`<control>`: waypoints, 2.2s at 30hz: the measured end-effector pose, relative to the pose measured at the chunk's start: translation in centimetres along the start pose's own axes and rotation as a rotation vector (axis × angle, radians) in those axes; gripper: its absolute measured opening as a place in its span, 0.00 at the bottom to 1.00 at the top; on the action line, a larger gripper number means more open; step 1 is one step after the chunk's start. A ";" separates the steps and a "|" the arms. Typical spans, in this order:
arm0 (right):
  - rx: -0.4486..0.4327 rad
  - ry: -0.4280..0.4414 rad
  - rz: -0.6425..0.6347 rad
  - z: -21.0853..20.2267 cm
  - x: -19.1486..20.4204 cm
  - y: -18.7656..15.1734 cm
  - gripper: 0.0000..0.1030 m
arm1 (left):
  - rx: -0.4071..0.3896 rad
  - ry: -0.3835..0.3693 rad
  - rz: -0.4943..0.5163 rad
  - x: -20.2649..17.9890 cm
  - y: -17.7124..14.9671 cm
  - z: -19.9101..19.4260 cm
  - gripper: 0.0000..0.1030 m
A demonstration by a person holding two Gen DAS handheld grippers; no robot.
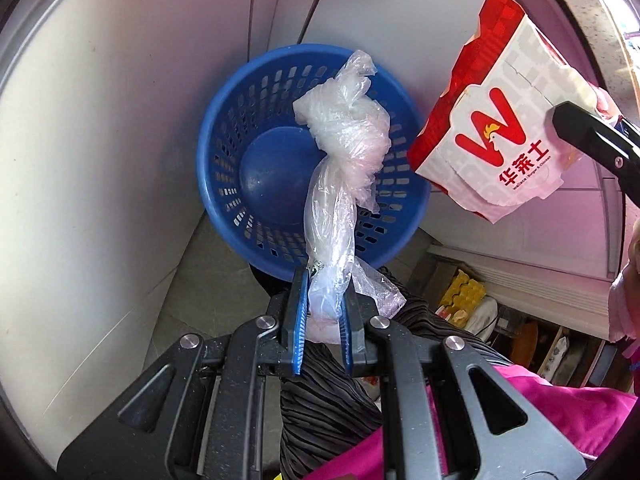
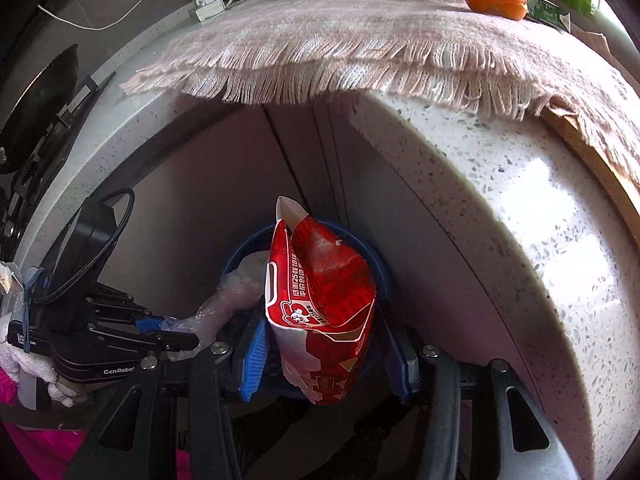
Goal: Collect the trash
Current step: 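Carry the plastic bag and red snack bag down over the blue basket, then open both tools to drop the bags into the blue basket, then move both tools back up over the cloth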
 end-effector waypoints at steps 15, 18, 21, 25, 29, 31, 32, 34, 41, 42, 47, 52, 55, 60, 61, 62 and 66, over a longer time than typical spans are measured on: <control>0.019 0.016 -0.001 1.9 0.1 0.3 0.56 | -0.008 0.016 0.003 -0.3 -0.4 0.1 0.32; 0.017 0.019 0.004 1.9 0.0 0.5 0.56 | -0.011 0.015 0.003 -0.5 -0.3 -0.2 0.33; 0.012 0.018 0.006 1.6 -0.3 0.7 0.56 | -0.013 0.017 0.004 -0.7 -0.3 -0.4 0.33; -0.001 0.020 0.016 0.6 -0.3 0.7 0.57 | -0.019 0.012 0.006 -0.8 -0.2 -0.8 0.33; -0.012 0.021 0.022 0.1 -0.5 0.6 0.58 | -0.023 0.010 0.006 -0.6 -0.1 -1.2 0.33; -0.018 0.022 0.023 -0.2 -0.7 0.6 0.57 | -0.025 0.009 0.005 -0.6 -0.1 -1.4 0.33; -0.021 0.024 0.026 -0.4 -0.7 0.7 0.57 | -0.026 0.008 0.006 -0.6 -0.1 -1.5 0.33; -0.029 0.027 0.031 -1.0 -0.9 0.7 0.58 | -0.030 0.006 0.004 -0.6 0.0 -1.8 0.33; -0.084 0.052 0.053 -3.9 -1.3 1.2 0.58 | -0.081 -0.019 0.009 -1.2 0.4 -4.9 0.33; -0.096 0.055 0.052 -4.6 -1.4 1.3 0.57 | -0.097 -0.026 0.011 -1.5 0.5 -5.7 0.33; -0.159 0.054 0.057 -8.6 -2.6 2.1 0.58 | -0.187 -0.067 0.016 -2.7 1.9 -10.3 0.33; -0.235 0.026 0.093 -12.6 -4.8 3.5 0.65 | -0.286 -0.107 0.014 -4.3 4.5 -14.8 0.40; -0.282 -0.006 0.113 -14.5 -6.3 4.6 0.67 | -0.352 -0.139 -0.005 -5.1 6.3 -17.4 0.53; -0.355 -0.052 0.164 -17.6 -10.0 7.1 0.73 | -0.431 -0.162 -0.025 -6.4 9.4 -20.4 0.53; -0.365 -0.062 0.173 -18.0 -10.8 7.5 0.73 | -0.443 -0.163 -0.027 -6.6 9.9 -20.8 0.53; -0.370 -0.071 0.179 -18.4 -11.7 7.9 0.73 | -0.454 -0.167 -0.030 -6.8 10.5 -21.2 0.53; -0.390 -0.106 0.193 -19.3 -14.7 9.1 0.73 | -0.500 -0.168 -0.021 -8.4 12.8 -22.4 0.53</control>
Point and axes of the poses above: each gripper's, at about its wrist camera, not at the fingertips, and z roughly the way its jaws point, x to its left, y to its top, the point moved 9 cm from there along z, roughly the way its jaws point, and after that the axes turned 15 degrees about -z, right-handed, at the moved point
